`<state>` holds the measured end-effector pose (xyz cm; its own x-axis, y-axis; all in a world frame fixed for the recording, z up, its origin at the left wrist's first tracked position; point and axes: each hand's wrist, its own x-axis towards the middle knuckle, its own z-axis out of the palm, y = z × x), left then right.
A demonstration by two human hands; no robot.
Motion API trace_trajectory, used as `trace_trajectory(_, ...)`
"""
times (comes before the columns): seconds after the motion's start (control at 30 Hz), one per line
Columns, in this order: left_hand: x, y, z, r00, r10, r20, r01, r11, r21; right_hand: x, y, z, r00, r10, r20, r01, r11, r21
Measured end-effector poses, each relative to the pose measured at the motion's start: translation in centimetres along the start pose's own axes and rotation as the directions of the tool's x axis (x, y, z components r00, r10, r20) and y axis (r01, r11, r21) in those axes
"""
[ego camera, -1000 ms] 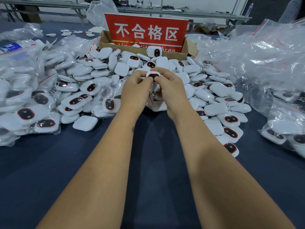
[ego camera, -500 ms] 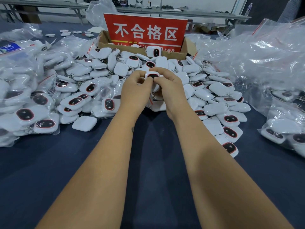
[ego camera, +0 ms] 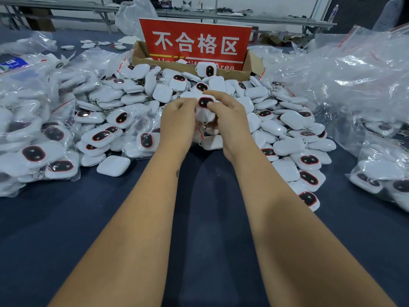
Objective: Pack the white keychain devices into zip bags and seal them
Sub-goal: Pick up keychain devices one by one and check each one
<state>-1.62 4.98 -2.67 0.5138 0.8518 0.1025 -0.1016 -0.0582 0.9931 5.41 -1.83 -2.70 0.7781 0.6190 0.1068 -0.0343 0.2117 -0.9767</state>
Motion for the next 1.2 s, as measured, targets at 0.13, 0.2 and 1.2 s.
trace_trajectory(0.13,0.3,-0.3,-0.1,0.999,0.047,0.011,-0.047,0.998,0.051,0.4,-0.2,0.0,0.992,-0.041,-0.120,0.054,0.993,0.105)
trace_trajectory(0.2,0.4,-0.5,-0.1,0.993,0.118,0.018,-0.119,0.983,0.140,0.6,-0.4,-0.1,0.985,-0.043,-0.167,0.074,0.980,0.183)
trace_trajectory(1.2,0.0,-0.2,0.1,0.977,0.211,-0.009,-0.209,0.972,0.109,0.2,-1.3,1.2,0.981,0.005,-0.192,0.050,0.958,0.282)
